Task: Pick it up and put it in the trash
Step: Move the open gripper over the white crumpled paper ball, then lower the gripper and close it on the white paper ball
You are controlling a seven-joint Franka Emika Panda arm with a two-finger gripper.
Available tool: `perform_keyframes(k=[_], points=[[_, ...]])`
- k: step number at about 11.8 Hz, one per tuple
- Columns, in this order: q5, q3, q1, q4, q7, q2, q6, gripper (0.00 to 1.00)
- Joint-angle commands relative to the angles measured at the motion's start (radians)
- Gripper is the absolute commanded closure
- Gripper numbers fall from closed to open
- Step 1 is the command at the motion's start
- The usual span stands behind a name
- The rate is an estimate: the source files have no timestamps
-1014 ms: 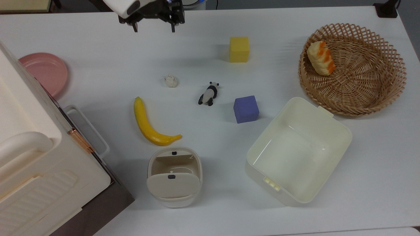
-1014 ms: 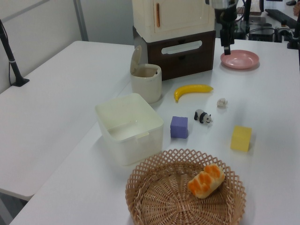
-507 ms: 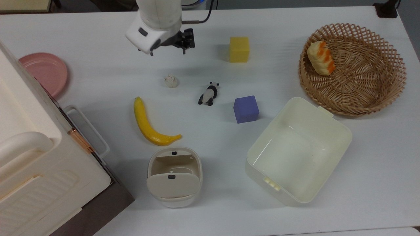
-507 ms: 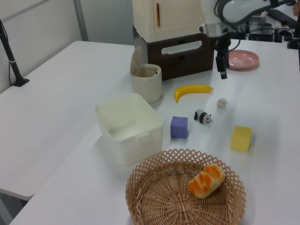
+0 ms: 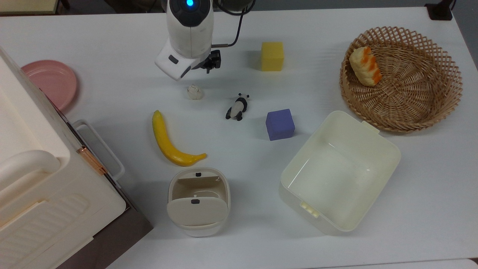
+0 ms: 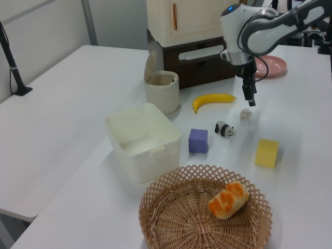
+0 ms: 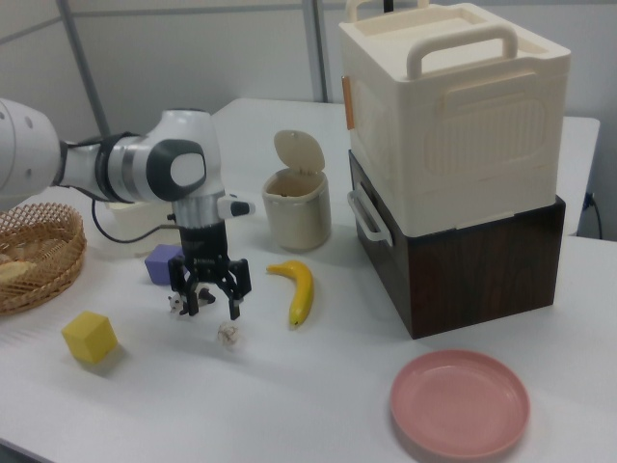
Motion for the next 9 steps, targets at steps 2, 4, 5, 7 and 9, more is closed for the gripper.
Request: perform_keyframes(k=[2,4,5,7,9], points=[[-0.04,-0.003,-0.001,-0.02,0.0,0.064,0.1,0.26],[-0.041,-0.003,0.004,-0.018,0.0,0.083,0.128,0.37],[-0.041,-0.003,0.005,-0.015,0.002,0.095,0.149,0.44],[-0.04,-0.003,0.008,-0.015,0.005,0.095,0.152,0.66],[-0.04,-0.003,0.007,-0.012,0.005,0.089,0.143,0.74]])
